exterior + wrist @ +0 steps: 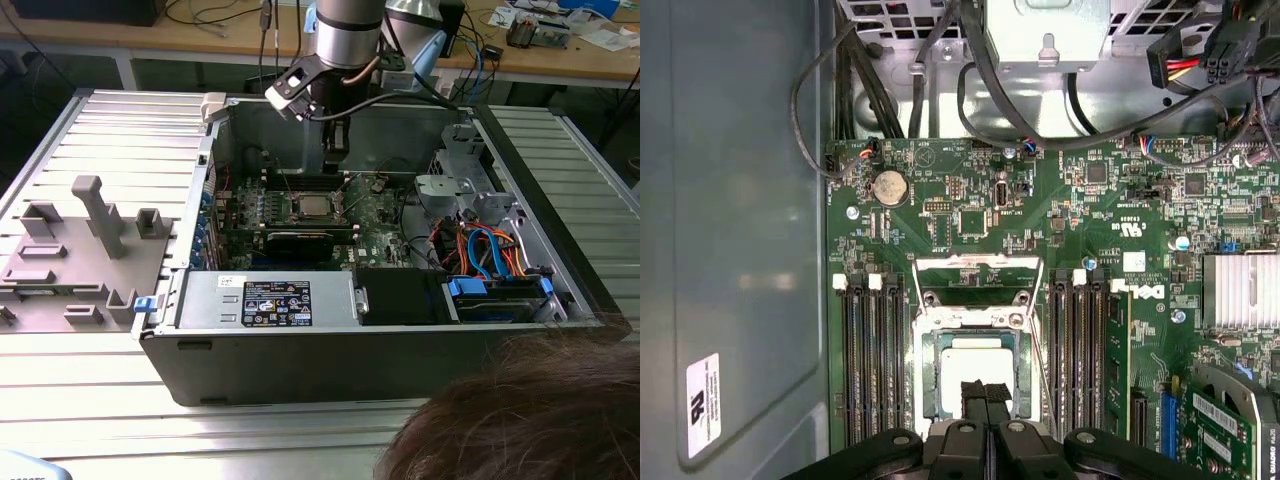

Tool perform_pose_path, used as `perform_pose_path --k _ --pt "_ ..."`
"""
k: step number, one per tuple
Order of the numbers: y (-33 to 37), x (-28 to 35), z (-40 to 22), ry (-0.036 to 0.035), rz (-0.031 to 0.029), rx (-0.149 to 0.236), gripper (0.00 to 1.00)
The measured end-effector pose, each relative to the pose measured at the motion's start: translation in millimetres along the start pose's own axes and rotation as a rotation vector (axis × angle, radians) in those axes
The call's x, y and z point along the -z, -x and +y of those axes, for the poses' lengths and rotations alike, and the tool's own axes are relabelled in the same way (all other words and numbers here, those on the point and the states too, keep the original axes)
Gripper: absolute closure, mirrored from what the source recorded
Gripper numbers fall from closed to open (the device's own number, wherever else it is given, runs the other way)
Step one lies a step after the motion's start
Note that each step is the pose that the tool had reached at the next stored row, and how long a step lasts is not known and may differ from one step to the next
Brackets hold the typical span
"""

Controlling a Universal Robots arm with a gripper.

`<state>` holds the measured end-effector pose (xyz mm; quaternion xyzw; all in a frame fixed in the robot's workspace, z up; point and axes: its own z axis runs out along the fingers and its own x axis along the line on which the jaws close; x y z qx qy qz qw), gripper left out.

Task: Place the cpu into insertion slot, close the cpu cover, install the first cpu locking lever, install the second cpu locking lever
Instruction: 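Close the cpu cover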

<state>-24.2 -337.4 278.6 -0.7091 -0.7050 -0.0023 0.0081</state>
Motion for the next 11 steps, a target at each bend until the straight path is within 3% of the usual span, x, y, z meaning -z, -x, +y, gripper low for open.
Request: perform_pose_path --k 8,9,10,11 --pt "-0.1 0.0 8.6 0.0000 0.0000 0.000 0.89" --pt "-0.1 0.0 14.3 -0.0001 -0.0001 0.000 0.89" --pt "-0.2 0.1 27.4 -0.0011 0.0000 0.000 0.89" --pt "-0.2 -0.1 36.3 -0.0022 0.0000 0.000 0.89"
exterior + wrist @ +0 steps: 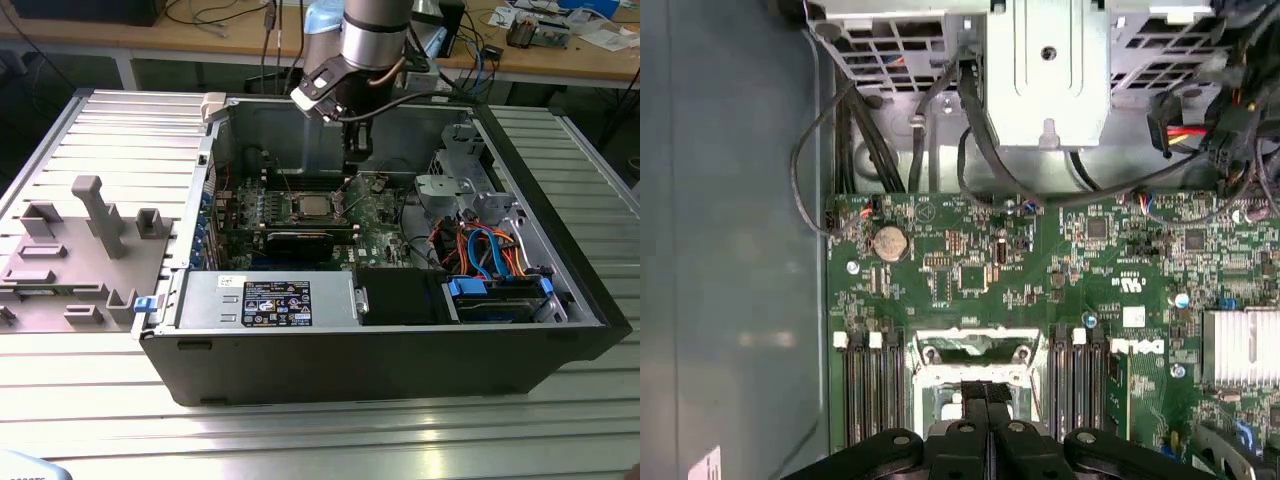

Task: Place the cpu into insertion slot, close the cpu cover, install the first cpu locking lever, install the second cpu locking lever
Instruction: 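Close the cpu cover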

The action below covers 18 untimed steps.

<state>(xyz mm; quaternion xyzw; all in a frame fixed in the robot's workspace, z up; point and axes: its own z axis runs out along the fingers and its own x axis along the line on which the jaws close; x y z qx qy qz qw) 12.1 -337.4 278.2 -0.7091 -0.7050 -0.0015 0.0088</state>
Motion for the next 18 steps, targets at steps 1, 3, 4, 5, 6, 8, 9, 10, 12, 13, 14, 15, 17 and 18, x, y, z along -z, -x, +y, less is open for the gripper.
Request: perform_pose_path --k 1,3,4,5,6,8,9,10,12,13,14,15,17,18 --pt "-0.1 -2.1 19.6 -0.0029 0.0000 0.000 0.89" --pt "-0.1 -7.9 34.0 -0.0059 0.0000 0.000 0.89" --pt "0.0 -8.9 35.6 -0.0065 -0.0001 0.000 0.89" --pt "-0.1 -10.0 37.4 -0.0072 0.0000 0.000 0.89" --pt "-0.1 -11.8 39.4 -0.0080 0.0000 0.000 0.89" --pt "0.0 -16.1 41.1 -0.0092 -0.0001 0.000 0.89" --pt "0.0 -17.5 41.2 -0.0092 0.0000 0.000 0.89" --pt "0.0 -19.1 41.2 -0.0092 0.0001 0.000 0.89" --pt "0.1 -22.4 41.2 -0.0093 0.0002 0.001 0.89" --pt "0.1 -22.7 41.1 -0.0093 0.0006 0.002 0.89" --pt "0.2 -22.9 40.6 -0.0094 0.0016 0.002 0.89" --pt "0.1 -23.1 40.0 -0.0094 0.0027 0.003 0.89" --pt "0.1 -23.4 37.8 -0.0094 0.0045 0.004 0.89" --pt "0.1 -23.4 36.1 -0.0093 0.0049 0.004 0.89"
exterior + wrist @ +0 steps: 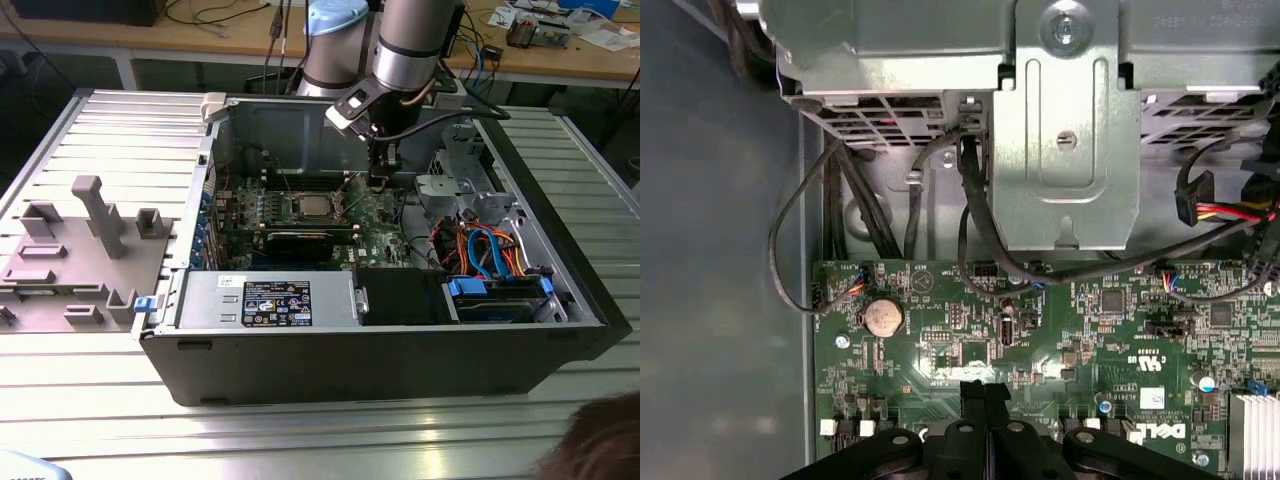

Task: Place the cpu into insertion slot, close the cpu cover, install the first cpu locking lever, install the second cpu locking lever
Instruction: 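Close the cpu cover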

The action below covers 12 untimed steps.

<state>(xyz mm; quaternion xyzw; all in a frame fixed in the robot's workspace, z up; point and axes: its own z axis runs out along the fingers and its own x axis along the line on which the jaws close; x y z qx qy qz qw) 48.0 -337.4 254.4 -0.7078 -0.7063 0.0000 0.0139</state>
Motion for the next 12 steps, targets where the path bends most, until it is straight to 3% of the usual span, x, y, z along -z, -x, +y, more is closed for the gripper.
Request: perform_pose_path --k 12 --pt "0.0 -0.3 -3.4 0.0001 0.0006 0.000 0.89"
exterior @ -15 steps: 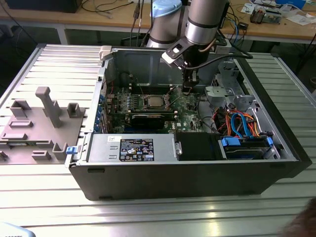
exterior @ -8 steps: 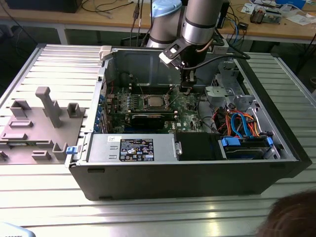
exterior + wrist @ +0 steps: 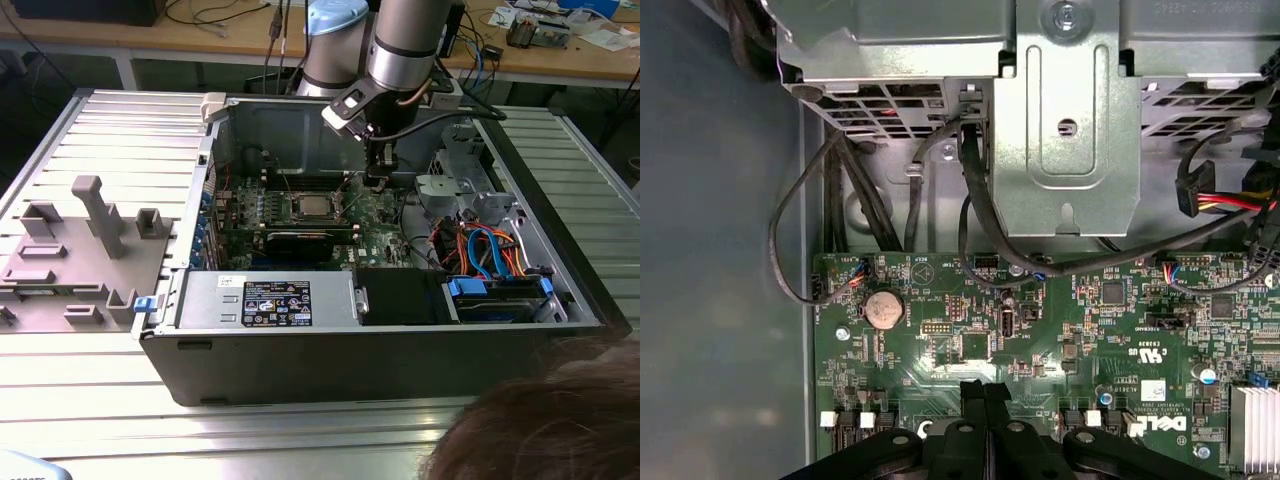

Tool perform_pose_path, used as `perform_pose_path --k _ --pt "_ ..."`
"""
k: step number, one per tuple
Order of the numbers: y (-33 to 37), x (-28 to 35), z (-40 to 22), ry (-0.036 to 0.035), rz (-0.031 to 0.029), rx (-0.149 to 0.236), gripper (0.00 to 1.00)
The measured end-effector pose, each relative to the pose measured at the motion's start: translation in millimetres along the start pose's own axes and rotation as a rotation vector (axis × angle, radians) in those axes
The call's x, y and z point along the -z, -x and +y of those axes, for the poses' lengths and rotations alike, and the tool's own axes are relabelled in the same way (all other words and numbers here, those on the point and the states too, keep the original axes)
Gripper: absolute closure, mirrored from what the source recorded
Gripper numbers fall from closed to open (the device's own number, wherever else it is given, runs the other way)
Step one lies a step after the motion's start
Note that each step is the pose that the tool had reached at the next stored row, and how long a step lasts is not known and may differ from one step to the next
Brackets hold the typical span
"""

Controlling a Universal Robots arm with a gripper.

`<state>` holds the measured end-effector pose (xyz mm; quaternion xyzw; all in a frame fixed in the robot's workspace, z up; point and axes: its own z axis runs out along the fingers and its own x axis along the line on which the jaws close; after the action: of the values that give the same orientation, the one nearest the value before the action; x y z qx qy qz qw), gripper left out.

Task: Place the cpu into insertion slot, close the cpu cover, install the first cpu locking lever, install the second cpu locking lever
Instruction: 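Close the cpu cover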

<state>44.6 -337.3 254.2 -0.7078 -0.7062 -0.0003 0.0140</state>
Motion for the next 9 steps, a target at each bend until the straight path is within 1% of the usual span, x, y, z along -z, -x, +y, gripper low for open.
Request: perform_pose_path --k 4,6,8,9 --pt "0.0 -0.9 -4.8 0.0000 -0.0001 0.000 0.89" --pt "0.1 -1.4 -9.2 0.0000 -0.0001 0.000 0.89" --pt "0.1 -1.6 -11.6 -0.0001 -0.0002 0.000 0.89" --pt "0.1 -1.8 -14.5 -0.0001 -0.0001 0.000 0.89"
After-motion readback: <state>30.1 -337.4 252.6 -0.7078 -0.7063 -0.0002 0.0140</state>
